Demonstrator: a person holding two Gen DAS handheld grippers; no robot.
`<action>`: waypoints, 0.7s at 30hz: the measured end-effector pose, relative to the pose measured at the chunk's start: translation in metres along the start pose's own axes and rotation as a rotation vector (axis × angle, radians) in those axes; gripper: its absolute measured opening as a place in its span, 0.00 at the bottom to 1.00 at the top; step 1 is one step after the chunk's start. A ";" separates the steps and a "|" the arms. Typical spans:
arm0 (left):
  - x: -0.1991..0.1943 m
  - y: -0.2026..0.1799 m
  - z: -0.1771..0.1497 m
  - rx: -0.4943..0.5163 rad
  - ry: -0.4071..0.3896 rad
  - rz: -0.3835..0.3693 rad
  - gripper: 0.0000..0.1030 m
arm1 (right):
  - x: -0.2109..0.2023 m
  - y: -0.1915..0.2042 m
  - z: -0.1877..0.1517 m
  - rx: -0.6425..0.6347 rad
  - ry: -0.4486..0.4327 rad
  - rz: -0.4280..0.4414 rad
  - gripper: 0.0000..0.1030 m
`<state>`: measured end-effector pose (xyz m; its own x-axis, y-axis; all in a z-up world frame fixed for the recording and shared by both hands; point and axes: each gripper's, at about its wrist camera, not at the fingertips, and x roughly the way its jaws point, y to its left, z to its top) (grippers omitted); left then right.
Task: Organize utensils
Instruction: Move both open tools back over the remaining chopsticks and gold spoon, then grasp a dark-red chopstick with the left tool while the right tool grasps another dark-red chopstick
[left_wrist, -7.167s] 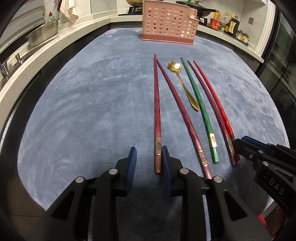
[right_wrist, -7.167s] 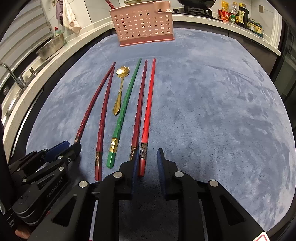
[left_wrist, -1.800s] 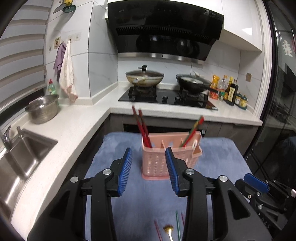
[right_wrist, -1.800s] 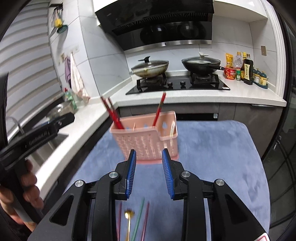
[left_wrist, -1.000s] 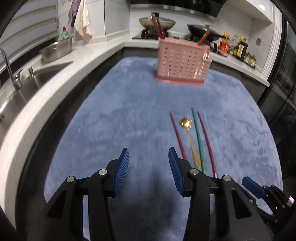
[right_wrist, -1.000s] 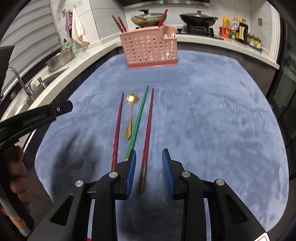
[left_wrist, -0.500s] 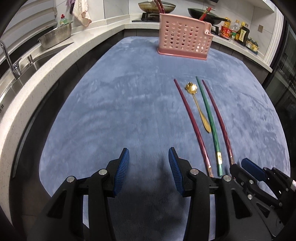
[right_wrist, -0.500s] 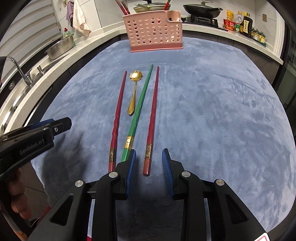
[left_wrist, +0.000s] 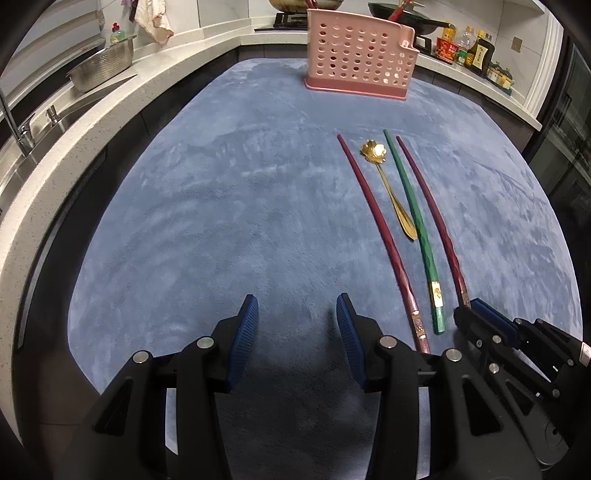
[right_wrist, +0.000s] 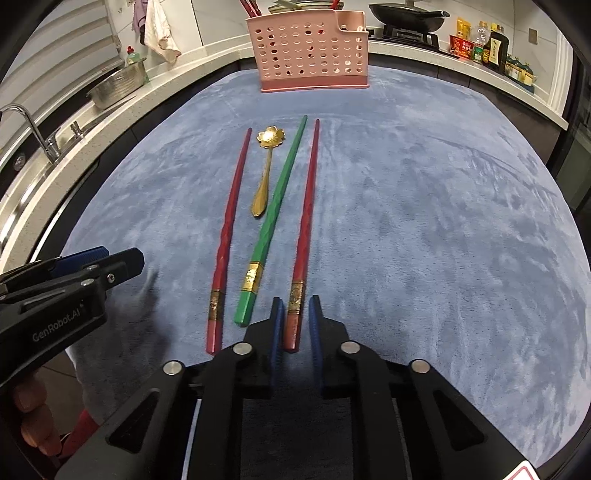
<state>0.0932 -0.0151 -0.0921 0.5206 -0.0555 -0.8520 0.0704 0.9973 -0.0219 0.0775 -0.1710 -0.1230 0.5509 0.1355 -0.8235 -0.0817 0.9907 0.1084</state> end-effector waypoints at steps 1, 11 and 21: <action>0.000 -0.001 0.000 0.002 0.002 -0.002 0.41 | 0.000 -0.001 0.000 0.001 -0.001 -0.002 0.08; 0.002 -0.023 -0.004 0.020 0.031 -0.078 0.54 | -0.008 -0.017 -0.005 0.052 0.003 -0.002 0.07; 0.008 -0.041 -0.006 0.036 0.056 -0.117 0.55 | -0.011 -0.023 -0.010 0.072 0.005 0.006 0.07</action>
<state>0.0895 -0.0567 -0.1015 0.4590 -0.1677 -0.8725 0.1591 0.9817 -0.1050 0.0651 -0.1950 -0.1214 0.5462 0.1416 -0.8256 -0.0246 0.9879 0.1532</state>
